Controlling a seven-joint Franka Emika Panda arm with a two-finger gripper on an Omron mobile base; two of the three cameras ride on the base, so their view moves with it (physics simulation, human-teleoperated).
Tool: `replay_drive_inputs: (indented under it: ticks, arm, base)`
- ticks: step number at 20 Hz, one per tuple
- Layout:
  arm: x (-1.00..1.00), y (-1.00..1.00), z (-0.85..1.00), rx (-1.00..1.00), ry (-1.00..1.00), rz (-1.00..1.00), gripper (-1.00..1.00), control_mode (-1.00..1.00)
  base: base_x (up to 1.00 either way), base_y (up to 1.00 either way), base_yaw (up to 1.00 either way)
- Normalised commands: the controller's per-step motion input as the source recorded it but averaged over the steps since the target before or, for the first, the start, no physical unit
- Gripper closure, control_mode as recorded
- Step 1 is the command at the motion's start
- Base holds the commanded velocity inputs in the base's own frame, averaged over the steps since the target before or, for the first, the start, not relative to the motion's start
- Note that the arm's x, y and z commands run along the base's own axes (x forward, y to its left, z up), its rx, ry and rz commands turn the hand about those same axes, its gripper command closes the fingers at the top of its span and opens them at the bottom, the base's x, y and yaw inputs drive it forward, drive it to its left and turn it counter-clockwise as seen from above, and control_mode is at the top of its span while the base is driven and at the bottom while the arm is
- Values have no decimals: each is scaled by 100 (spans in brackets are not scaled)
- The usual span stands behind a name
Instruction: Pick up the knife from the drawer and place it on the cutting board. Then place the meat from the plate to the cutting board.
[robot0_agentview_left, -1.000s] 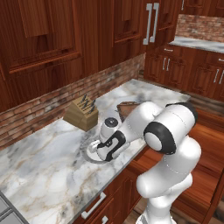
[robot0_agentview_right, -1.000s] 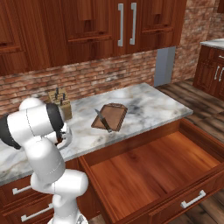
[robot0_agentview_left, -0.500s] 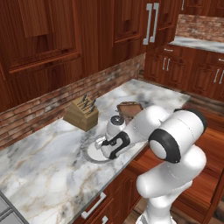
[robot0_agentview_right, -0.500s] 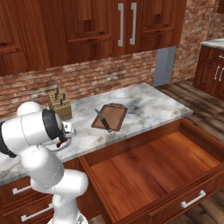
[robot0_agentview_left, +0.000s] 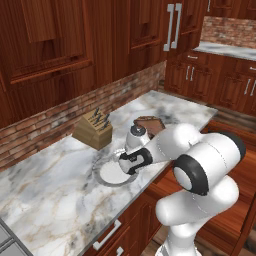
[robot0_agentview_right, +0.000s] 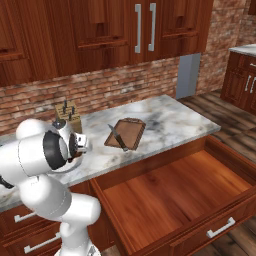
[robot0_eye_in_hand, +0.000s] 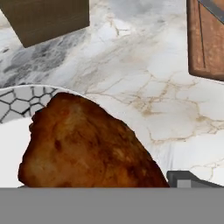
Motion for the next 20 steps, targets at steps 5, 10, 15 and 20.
replay_drive_inputs:
  ticks: [5, 10, 15, 20]
  arm:
    - [24, -22, 35, 0, 0, -4, 100, -100]
    - [31, -40, 42, 6, 2, -3, 100, -100]
    - [34, -38, 32, 4, 2, -2, 100, -100]
    - [25, -30, 15, 0, 0, 0, 100, -100]
  base:
    - [0, 0, 0]
    - [0, 0, 0]
    - [0, 0, 0]
    - [0, 0, 0]
